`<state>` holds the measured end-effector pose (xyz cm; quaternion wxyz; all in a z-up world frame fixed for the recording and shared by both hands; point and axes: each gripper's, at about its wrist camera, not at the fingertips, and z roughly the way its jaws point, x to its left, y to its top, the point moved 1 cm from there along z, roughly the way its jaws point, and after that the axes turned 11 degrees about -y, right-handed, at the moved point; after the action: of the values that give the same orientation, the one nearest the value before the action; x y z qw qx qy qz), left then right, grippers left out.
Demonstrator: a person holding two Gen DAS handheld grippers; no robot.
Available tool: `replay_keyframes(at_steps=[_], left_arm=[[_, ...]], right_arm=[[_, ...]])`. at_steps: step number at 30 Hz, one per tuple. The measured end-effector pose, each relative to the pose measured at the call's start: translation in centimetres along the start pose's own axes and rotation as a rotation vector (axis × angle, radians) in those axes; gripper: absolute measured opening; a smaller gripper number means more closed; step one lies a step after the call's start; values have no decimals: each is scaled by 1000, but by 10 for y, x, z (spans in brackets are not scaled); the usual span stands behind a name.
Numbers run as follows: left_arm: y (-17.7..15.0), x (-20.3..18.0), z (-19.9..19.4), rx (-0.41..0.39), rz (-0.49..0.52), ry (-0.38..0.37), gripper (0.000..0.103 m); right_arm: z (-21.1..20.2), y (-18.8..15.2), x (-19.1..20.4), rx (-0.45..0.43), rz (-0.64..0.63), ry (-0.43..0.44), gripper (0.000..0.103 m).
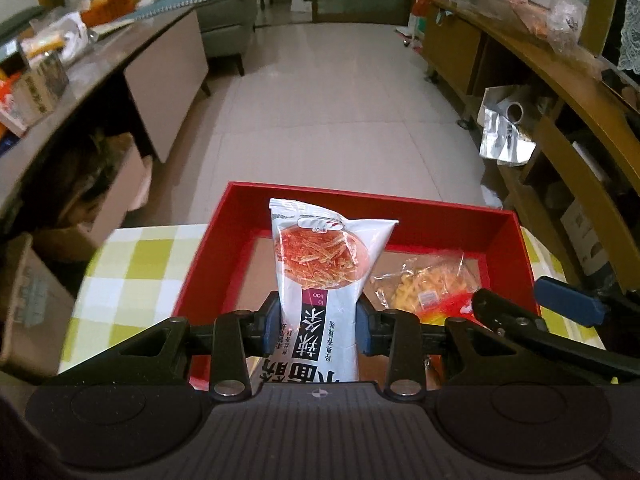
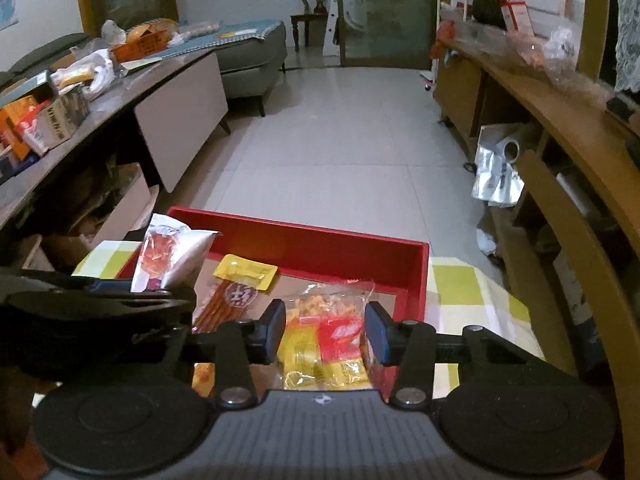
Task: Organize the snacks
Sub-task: 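Carry the noodle pack and Trolli bag over the red tray and release both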
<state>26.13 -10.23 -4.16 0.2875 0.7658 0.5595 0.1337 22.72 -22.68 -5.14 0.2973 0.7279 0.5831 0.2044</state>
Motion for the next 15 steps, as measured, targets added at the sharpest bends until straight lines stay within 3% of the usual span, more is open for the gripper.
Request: replay_keyframes(at_steps=[4,6,8,9,15], left_arm=[[-4,5,28,35,4,21,48],[-7,8,39,53,10,29,55],[-8,13,43,52,6,52,73],[-7,14,44,46,1,58,76],[-2,20,32,23,-23,32,85]], right_arm=[[27,-6,3,45,-3,-6,54],[35,-10,3,62,-1,-14,54],[38,-12,1,71,3,-17,54],[38,-12,0,75,7,-18,54],[29,-10,-6,67,26,-34,56]])
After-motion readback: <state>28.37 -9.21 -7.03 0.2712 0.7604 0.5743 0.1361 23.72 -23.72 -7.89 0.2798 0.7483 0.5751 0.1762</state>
